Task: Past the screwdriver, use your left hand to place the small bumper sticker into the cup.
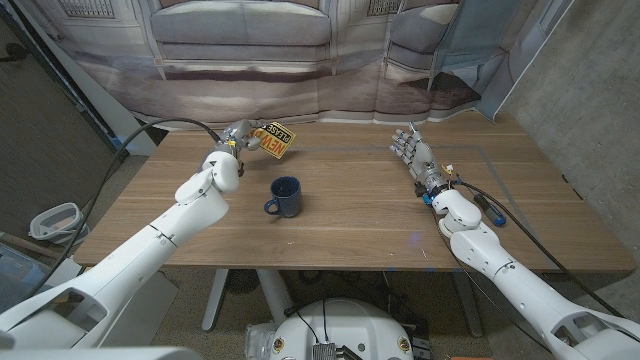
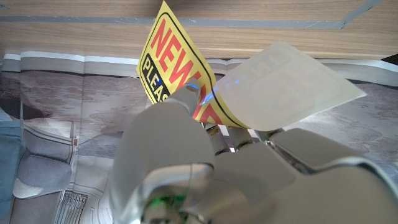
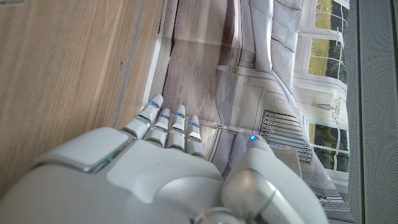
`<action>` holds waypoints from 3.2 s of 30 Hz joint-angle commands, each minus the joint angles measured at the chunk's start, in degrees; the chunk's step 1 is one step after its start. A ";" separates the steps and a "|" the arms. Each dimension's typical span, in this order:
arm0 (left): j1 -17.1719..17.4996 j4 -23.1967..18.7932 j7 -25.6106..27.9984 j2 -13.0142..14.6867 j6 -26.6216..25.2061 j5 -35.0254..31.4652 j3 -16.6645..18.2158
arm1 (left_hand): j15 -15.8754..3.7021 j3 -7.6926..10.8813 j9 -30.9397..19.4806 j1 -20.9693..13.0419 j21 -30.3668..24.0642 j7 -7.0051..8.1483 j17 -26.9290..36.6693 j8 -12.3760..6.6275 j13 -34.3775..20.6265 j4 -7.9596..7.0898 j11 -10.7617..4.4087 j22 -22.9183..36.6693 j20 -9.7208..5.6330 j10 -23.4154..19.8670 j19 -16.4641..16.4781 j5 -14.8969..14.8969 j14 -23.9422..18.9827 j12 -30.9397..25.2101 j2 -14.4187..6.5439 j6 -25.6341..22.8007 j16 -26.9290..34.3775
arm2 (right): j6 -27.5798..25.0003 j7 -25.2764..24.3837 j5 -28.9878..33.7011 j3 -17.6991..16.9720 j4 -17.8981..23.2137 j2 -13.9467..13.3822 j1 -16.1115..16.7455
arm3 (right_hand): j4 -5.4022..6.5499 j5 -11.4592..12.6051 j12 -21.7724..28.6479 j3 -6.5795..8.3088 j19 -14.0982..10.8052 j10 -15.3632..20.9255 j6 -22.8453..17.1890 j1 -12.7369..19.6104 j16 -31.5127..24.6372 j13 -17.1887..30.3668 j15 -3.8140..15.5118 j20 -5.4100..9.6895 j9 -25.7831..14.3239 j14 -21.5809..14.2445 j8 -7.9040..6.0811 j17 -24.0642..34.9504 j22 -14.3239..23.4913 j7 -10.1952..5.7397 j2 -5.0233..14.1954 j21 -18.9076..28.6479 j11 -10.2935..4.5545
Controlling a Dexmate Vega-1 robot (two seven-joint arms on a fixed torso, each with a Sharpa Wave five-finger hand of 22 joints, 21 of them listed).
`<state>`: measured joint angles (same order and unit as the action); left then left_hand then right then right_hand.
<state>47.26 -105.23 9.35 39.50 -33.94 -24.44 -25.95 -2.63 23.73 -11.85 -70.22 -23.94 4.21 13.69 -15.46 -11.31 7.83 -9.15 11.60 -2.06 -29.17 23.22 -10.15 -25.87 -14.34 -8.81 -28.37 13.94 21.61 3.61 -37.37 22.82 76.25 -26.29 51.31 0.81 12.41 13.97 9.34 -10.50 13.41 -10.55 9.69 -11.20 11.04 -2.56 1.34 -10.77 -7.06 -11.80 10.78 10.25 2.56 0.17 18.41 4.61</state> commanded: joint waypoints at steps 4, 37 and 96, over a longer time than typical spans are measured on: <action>1.15 -3.12 0.15 0.77 0.21 -0.92 0.62 | -4.40 0.35 -0.22 0.28 -0.77 0.41 0.03 0.09 -0.41 -0.48 -0.09 0.16 0.18 -4.35 0.44 0.03 -1.32 -1.12 0.25 -0.54 0.31 | -0.20 -0.28 0.05 -0.24 0.87 -0.51 0.38 | -0.11 0.04 -0.15 -0.14 -0.45 0.15 -0.58 0.02 -0.03 0.31 0.14 -0.08 -0.28 -0.54 0.25 0.27 0.28 -0.09 0.56 -0.22 -0.04; 4.97 -10.46 -1.08 1.85 0.99 -1.72 2.30 | -4.04 0.51 -0.17 0.93 -1.35 0.10 -0.01 0.87 -0.52 -0.76 -0.03 0.09 0.50 -3.15 0.26 -0.01 -1.58 0.24 0.35 0.18 -0.05 | 0.03 0.75 -0.29 -0.17 -0.92 -0.05 -0.72 | -0.23 0.01 -0.15 -0.28 -0.67 0.29 -0.68 0.04 -0.01 0.32 0.17 -0.08 -0.28 -0.58 0.22 0.27 0.30 -0.05 0.63 -0.69 -0.09; 11.70 -18.33 -1.25 6.81 8.47 1.58 4.40 | -4.01 0.85 -0.14 1.58 -2.50 0.23 0.26 1.24 -0.66 -0.73 0.14 0.11 0.69 -3.90 0.26 0.01 -2.56 0.98 0.61 -0.81 -0.20 | 1.17 -0.69 -0.33 -1.08 1.04 -0.53 1.34 | -0.35 -0.02 -0.06 -0.53 -1.11 0.76 -1.11 -0.04 -0.07 0.32 0.22 -0.14 -0.28 -0.93 0.12 0.29 0.33 0.18 0.83 -1.46 0.00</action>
<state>57.06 -123.11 8.38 44.90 -29.93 -26.91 -24.22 -2.76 24.21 -11.84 -69.07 -26.07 4.41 13.72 -14.57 -11.88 7.03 -9.22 11.57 -1.55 -32.71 23.29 -10.15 -28.00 -13.65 -8.16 -28.78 13.94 22.73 3.43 -37.77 21.96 76.73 -26.61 52.19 0.39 12.41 13.97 8.92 -11.11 13.40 -11.06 9.38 -11.20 11.05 -2.46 1.33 -10.77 -7.58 -11.80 10.78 10.25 2.45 0.48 17.14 4.61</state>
